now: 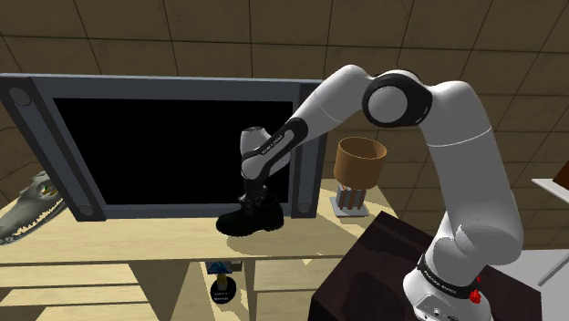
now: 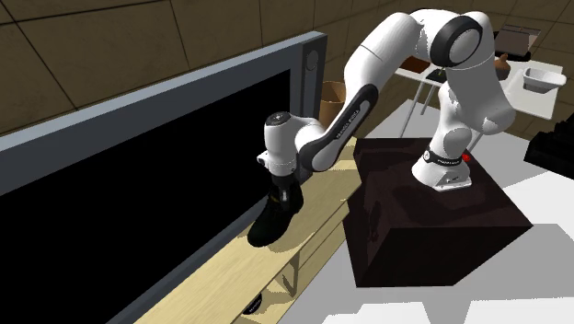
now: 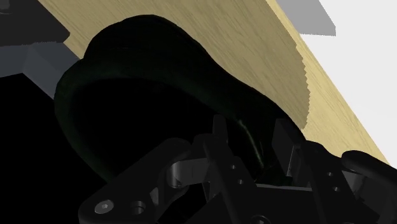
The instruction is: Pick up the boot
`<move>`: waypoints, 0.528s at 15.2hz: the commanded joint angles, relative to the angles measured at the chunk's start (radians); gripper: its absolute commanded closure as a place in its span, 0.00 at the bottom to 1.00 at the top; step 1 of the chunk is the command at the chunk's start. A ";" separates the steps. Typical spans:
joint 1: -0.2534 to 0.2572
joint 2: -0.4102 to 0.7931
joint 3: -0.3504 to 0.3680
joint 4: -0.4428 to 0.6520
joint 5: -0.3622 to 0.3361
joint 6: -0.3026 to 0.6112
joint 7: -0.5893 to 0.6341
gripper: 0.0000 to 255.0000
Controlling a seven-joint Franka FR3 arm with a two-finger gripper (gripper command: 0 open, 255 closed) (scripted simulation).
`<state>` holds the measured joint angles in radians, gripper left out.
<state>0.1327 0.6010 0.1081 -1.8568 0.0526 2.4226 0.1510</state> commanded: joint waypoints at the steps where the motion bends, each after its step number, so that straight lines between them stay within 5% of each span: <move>1: -0.001 -0.020 0.001 0.003 0.001 -0.020 0.001 1.00; 8: -0.004 -0.087 0.004 0.003 0.004 -0.087 0.004 1.00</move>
<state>0.1302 0.5263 0.1117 -1.8553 0.0559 2.3470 0.1561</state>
